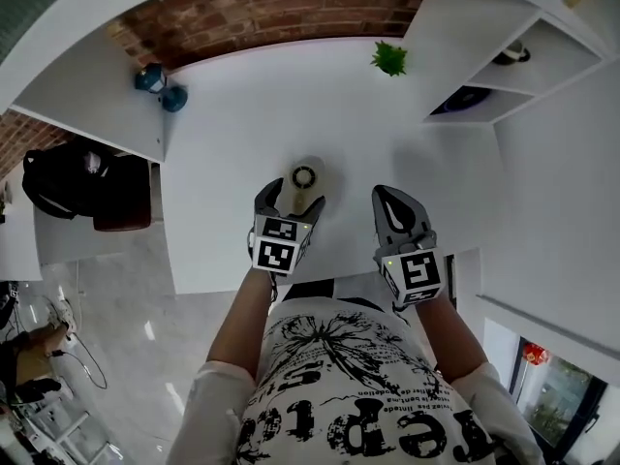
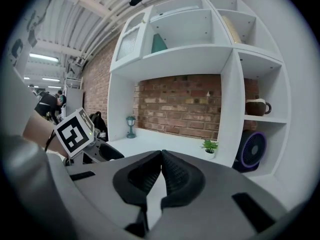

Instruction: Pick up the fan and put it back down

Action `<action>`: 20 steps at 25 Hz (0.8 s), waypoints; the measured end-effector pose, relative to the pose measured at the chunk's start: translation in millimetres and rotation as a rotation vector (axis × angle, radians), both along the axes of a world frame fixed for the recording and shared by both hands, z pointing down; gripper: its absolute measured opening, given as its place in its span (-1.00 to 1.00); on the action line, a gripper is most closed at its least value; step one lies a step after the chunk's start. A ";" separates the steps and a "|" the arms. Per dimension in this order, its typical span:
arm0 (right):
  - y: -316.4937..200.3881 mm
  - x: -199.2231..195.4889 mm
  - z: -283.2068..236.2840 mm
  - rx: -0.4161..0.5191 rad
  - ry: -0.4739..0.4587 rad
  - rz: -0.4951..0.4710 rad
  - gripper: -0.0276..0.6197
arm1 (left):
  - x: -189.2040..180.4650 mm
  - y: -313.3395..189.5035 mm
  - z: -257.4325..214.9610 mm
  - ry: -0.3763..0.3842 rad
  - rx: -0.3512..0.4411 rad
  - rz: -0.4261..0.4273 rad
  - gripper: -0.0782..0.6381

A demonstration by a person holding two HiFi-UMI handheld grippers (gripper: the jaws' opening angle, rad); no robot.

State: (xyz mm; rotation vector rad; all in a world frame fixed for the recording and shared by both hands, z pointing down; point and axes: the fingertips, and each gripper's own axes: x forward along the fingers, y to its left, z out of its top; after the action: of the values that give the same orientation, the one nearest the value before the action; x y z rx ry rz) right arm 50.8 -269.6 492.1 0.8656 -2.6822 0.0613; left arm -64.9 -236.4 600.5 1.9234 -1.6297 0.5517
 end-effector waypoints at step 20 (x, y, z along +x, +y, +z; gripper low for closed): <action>-40.3 -17.8 14.3 -0.042 0.031 -0.023 -0.87 | -17.0 -42.0 86.6 -0.002 -0.240 -0.075 0.27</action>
State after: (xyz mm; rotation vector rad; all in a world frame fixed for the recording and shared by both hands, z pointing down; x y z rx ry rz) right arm 33.0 -309.9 506.4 0.8158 -2.6521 0.0973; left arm -82.0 -278.4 687.1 1.6812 -1.5532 0.6851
